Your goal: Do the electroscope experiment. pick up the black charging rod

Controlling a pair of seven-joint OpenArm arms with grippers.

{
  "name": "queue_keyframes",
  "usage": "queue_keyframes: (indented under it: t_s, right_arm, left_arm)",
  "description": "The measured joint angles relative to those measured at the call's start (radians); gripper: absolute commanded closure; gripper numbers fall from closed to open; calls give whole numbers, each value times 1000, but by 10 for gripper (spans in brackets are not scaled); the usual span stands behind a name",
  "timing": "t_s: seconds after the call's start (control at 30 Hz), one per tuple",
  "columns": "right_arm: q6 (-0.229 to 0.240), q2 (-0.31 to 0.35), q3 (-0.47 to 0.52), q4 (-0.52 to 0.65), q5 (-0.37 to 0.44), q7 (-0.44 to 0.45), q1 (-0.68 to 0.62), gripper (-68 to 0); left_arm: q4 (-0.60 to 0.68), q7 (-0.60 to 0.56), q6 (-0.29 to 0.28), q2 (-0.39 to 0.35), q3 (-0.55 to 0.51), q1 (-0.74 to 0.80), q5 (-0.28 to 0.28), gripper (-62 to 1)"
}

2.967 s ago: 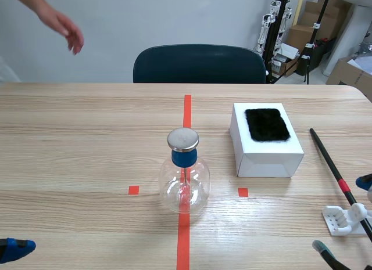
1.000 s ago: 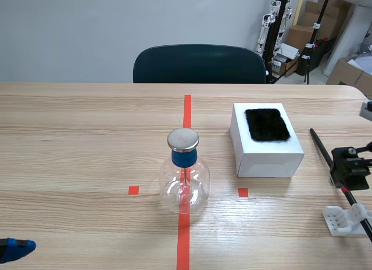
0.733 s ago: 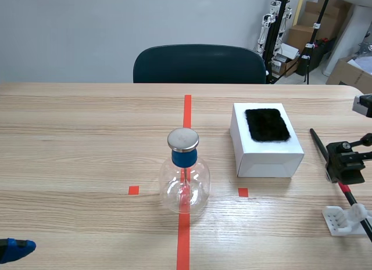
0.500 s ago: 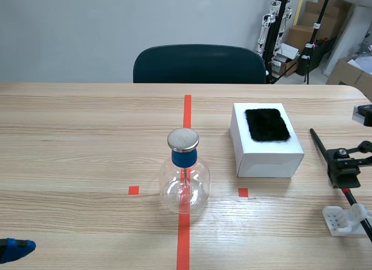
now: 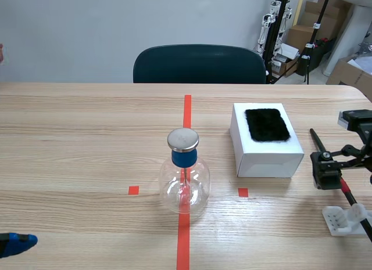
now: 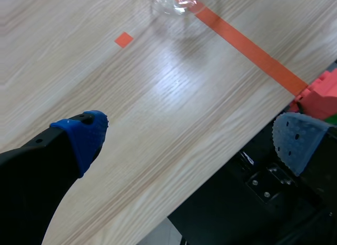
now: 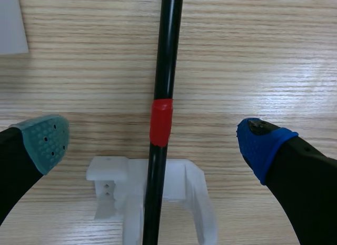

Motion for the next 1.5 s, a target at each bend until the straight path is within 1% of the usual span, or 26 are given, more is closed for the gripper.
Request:
queue_keyframes:
  t_s: [0.1,0.13,0.23,0.4,0.43,0.5,0.57,0.63,0.7,0.8,0.9,0.97,1.03,1.17,1.23,1.3,1.37,1.5]
  right_arm:
    - [1,-4,0,-32,-7,19,21,-679]
    - [-1,-4,0,-47,-7,30,27,-679]
    - [-1,-4,0,-85,-7,54,43,-679]
    - [-1,-4,0,-124,-7,74,45,-679]
    - [-1,-4,0,-126,-7,74,45,-679]
    - [-1,-4,0,-129,-7,80,45,-679]
    - [-1,-5,0,-132,-7,80,45,-679]
    - [-1,-5,0,-138,-7,80,45,-679]
    - [-1,-6,0,-139,-7,80,45,-679]
    - [-1,-9,0,-139,-7,80,45,-679]
    - [-1,-12,0,-140,-7,79,42,-679]
    - [-1,-13,0,-140,-6,77,42,-679]
    - [-1,-13,0,-140,-6,57,43,-679]
    - [-2,-14,0,-140,-6,42,42,-679]
    - [-17,-15,0,-140,-2,28,43,-679]
    - [-17,-14,0,-140,-2,19,43,-679]
    - [-28,-14,0,-140,-2,20,43,-679]
    - [-36,-14,0,-140,-3,-2,50,-679]
  left_arm:
    - [0,33,8,0,0,-38,0,-623]
    - [0,31,19,0,0,-51,0,-623]
    - [-3,27,30,0,0,-92,0,-623]
    - [-62,15,39,0,0,-190,-8,-623]
    - [-79,-3,39,0,0,-206,-10,-623]
    - [-117,-84,38,-1,0,-232,-27,-623]
    - [-160,-168,34,-9,0,-252,-33,-623]
    - [-206,-243,34,-23,0,-266,-61,-623]
    - [-249,-280,33,-38,0,-279,-98,-623]
    - [-315,-369,33,-65,0,-299,-173,-623]
    - [-377,-468,16,-95,0,-321,-230,-623]
    - [-418,-535,-18,-110,0,-339,-262,-623]
    - [-461,-594,-55,-122,0,-362,-270,-623]
    - [-557,-700,-91,-135,14,-416,-281,-623]
    - [-603,-731,-124,-135,23,-448,-281,-623]
    - [-647,-773,-164,-135,38,-480,-281,-623]
    - [-686,-811,-189,-135,58,-509,-281,-623]
    - [-746,-846,-207,-135,93,-555,-280,-623]
